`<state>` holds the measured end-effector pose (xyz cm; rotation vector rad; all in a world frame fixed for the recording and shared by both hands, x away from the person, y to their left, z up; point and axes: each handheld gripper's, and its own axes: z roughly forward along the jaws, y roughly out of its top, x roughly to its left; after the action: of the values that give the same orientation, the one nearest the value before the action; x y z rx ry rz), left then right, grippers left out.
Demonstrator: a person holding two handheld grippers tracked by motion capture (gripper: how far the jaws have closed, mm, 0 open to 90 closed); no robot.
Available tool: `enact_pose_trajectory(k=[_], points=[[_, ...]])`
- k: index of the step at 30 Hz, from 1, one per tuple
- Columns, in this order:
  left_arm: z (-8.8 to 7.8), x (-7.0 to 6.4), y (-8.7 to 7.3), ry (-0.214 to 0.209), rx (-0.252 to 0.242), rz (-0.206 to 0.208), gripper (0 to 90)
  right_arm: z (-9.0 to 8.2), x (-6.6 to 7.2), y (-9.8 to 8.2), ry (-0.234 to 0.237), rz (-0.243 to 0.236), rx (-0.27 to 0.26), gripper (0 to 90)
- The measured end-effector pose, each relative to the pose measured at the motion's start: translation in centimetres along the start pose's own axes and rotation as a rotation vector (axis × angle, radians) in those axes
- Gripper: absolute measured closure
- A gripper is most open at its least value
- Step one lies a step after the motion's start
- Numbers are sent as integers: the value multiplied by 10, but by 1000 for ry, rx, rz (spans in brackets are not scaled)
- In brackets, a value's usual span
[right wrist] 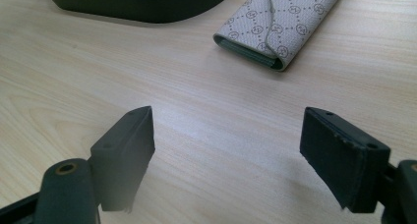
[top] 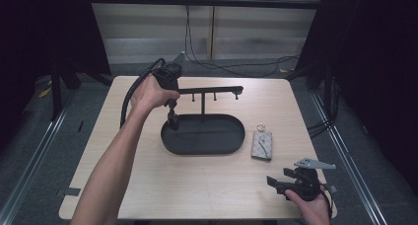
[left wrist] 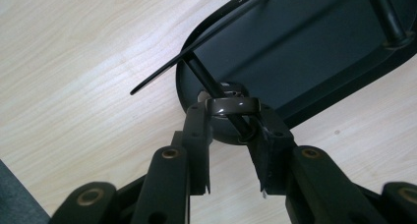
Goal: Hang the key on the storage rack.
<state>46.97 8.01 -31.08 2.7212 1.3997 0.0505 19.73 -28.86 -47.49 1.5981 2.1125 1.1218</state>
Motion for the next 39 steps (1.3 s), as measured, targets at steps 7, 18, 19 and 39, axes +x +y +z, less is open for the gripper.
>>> enact_pose_trajectory(k=[7, 18, 19, 39], points=[[1, 1, 1, -5, -10, -4, 705, 1, 1, 0, 2, -4, 5, 193], [-2, -3, -6, -13, -21, 30, 477, 2, 1, 0, 0, -2, 10, 190], [-3, -3, -7, -8, -30, 24, 477, 2, 1, 0, 0, -2, 10, 190], [13, 14, -51, -105, -81, 48, 312, 7, 2, 1, -6, -6, 29, 187]])
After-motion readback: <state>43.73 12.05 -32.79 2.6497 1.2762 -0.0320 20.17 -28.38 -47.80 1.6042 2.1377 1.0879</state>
